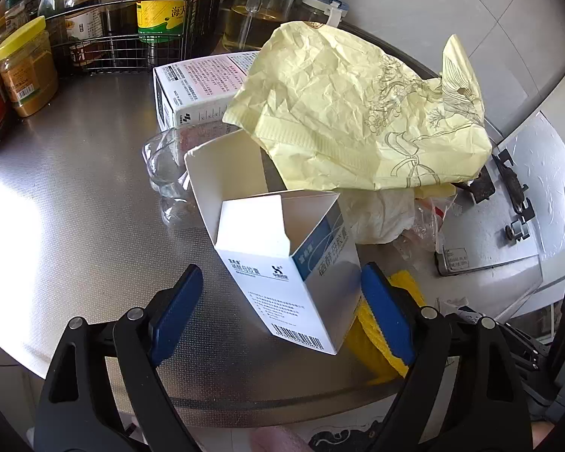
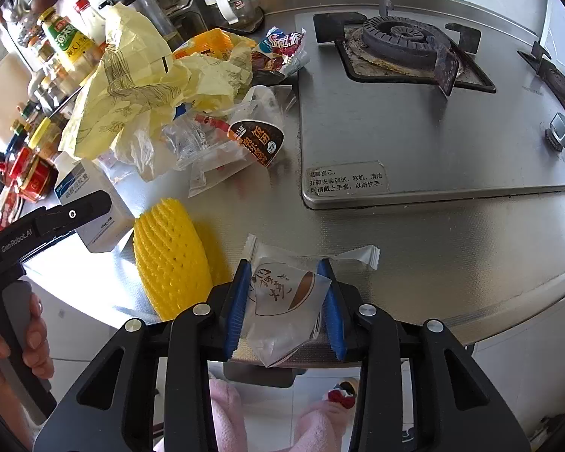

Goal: Collect trash
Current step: 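Grasp the white medicine box with the left tool while the right tool grasps a clear wrapper, then carry the box and wrapper down to the floor bin and open both tools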

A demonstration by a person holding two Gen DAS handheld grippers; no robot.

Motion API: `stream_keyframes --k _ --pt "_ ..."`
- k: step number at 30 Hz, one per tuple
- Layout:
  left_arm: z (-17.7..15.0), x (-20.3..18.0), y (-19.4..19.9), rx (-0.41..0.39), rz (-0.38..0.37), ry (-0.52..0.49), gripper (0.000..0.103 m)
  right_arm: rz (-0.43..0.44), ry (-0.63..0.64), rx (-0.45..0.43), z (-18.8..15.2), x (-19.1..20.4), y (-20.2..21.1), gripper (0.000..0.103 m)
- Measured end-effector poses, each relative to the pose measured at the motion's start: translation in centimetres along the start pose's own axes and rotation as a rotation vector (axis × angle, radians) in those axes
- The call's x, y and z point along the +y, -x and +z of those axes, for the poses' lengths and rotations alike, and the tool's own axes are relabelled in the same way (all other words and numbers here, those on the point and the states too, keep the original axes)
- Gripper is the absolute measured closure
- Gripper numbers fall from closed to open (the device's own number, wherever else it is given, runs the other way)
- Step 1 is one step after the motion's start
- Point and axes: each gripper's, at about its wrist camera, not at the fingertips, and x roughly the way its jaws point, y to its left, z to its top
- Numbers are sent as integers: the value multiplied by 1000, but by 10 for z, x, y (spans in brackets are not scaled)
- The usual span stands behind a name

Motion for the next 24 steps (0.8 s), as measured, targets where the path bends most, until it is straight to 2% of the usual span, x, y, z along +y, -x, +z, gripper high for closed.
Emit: stream_keyframes --k 1,5,7,10,12,14,18,24 --pt "0 -1 -1 3 -8 2 23 7 -4 3 0 -1 -1 74" --pt "1 -5 -11 22 -30 11 23 21 -6 -10 3 -4 -4 76" --pt "0 -8 -17 28 -13 12 24 36 -7 -11 2 -6 -5 76" --pt "-6 -8 -20 10 15 25 36 64 22 -15 3 -6 -4 79" --pt "-10 -6 -17 1 21 46 54 85 62 -20 1 -5 -2 82" --pt "-14 -4 -11 -23 49 70 59 100 108 -21 2 -3 -1 85" --pt "-25 0 9 -43 75 128 60 119 136 0 2 -4 3 87" --pt "-52 -4 55 -56 74 120 60 104 161 -29 -9 3 29 88"
